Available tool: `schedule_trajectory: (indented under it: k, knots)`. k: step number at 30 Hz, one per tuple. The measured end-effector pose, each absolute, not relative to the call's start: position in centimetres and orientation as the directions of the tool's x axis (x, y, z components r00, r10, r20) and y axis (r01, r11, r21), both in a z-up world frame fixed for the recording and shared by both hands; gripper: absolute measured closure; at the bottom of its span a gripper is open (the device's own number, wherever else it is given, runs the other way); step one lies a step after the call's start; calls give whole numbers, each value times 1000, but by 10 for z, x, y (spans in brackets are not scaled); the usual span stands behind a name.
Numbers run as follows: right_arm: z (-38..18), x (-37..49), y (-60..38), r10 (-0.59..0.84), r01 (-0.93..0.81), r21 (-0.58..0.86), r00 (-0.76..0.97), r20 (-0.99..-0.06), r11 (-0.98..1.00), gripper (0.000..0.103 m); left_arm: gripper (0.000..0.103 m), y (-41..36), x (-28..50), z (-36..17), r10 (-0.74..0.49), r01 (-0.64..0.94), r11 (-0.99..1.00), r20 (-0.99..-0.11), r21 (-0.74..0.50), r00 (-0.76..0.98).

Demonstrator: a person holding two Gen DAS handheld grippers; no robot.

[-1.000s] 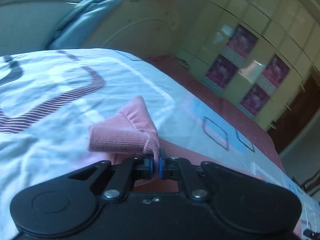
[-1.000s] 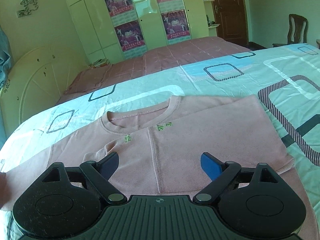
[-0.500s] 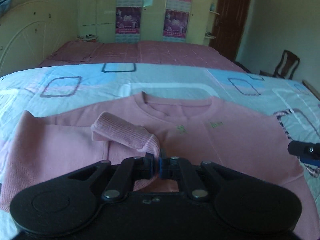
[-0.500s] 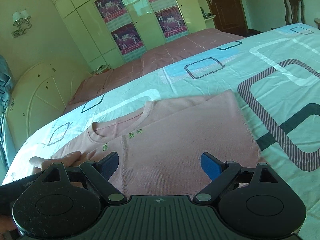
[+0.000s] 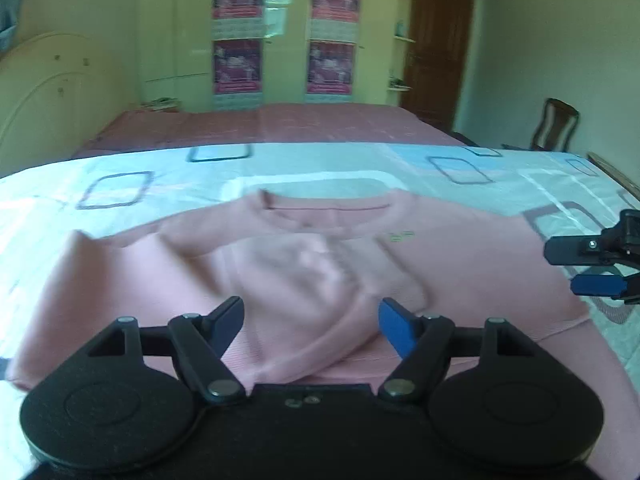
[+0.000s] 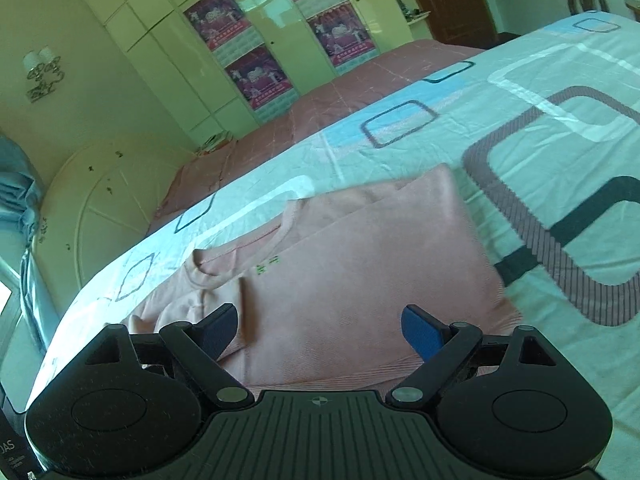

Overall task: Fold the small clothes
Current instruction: 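Carry the cuff with the left tool across the body and lay it down, then open the left tool and release the folded sleeve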

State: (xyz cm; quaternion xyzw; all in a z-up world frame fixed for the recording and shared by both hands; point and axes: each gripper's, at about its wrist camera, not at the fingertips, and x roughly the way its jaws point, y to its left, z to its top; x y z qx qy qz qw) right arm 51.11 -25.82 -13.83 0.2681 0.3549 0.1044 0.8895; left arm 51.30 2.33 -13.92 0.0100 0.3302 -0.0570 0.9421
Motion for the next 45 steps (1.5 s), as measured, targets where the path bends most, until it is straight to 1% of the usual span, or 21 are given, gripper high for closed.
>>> schedule_trajectory:
  k: [1,4,5,6,7,9,13,14,16,17,18,20,23,26,28,29,31,36,43,44,45]
  knots:
    - [-139,514,-248,395,-19,554,721,-570,832,14,30,43,507,-136,-62,69,998,-617,-12,785]
    - [-144,526,-219,440,-65,560,695,-569,826,17,38,103,484,-131,18,-40,999,-612,-23,791]
    - [-149,533,-209,463,-81,569,678,-571,818,29,42,120,476,-131,25,-61,997,-620,-37,784]
    - [-153,538,-201,484,-83,582,657,-578,809,39,45,133,468,-133,33,-77,996,-632,-42,774]
    - [-159,543,-193,504,-77,601,635,-586,796,48,46,143,463,-136,47,-92,995,-652,-34,757]
    - [-168,551,-181,521,-60,619,608,-599,783,48,46,156,458,-144,78,-112,994,-679,-6,730]
    - [-186,569,-168,572,-2,688,558,-601,726,48,47,171,466,-155,74,-110,994,-703,-7,708]
    - [-188,572,-164,562,6,681,559,-610,732,48,53,176,468,-158,65,-105,994,-712,-12,699]
    - [-189,578,-158,551,14,676,567,-612,737,50,55,178,477,-162,40,-80,997,-723,-22,689]
    - [-189,581,-155,550,10,673,567,-613,740,79,56,178,483,-164,43,-72,997,-731,-8,681]
    - [-188,584,-152,546,8,665,563,-620,747,94,57,178,487,-166,37,-62,998,-734,-7,678]
    - [-180,585,-146,530,-19,638,577,-621,770,94,60,178,494,-165,12,-42,999,-729,-22,684]
    - [-152,573,-148,488,-78,590,653,-579,804,95,83,181,501,-167,6,-29,999,-733,-19,680]
    - [-119,551,-166,396,-85,534,769,-501,841,95,88,193,502,-170,-45,-20,997,-737,-80,674]
    - [-118,543,-179,346,-57,496,785,-515,866,95,89,196,503,-171,-66,-9,995,-739,-98,670]
    - [-128,543,-183,334,-43,469,759,-559,882,95,90,196,503,-171,-70,-3,995,-740,-98,669]
    - [-148,542,-188,342,0,485,709,-617,875,95,90,195,503,-171,-75,6,995,-742,-95,666]
    - [-170,531,-192,329,55,503,693,-641,863,95,90,196,506,-172,-89,29,995,-746,-93,660]
    - [-177,528,-198,345,94,542,679,-648,835,94,90,197,509,-171,-97,45,995,-746,-89,659]
    - [-178,529,-200,336,112,545,679,-652,831,85,90,198,510,-171,-100,48,995,-745,-91,660]
    - [-178,528,-203,335,121,558,688,-643,821,84,90,198,510,-171,-102,51,995,-746,-90,658]
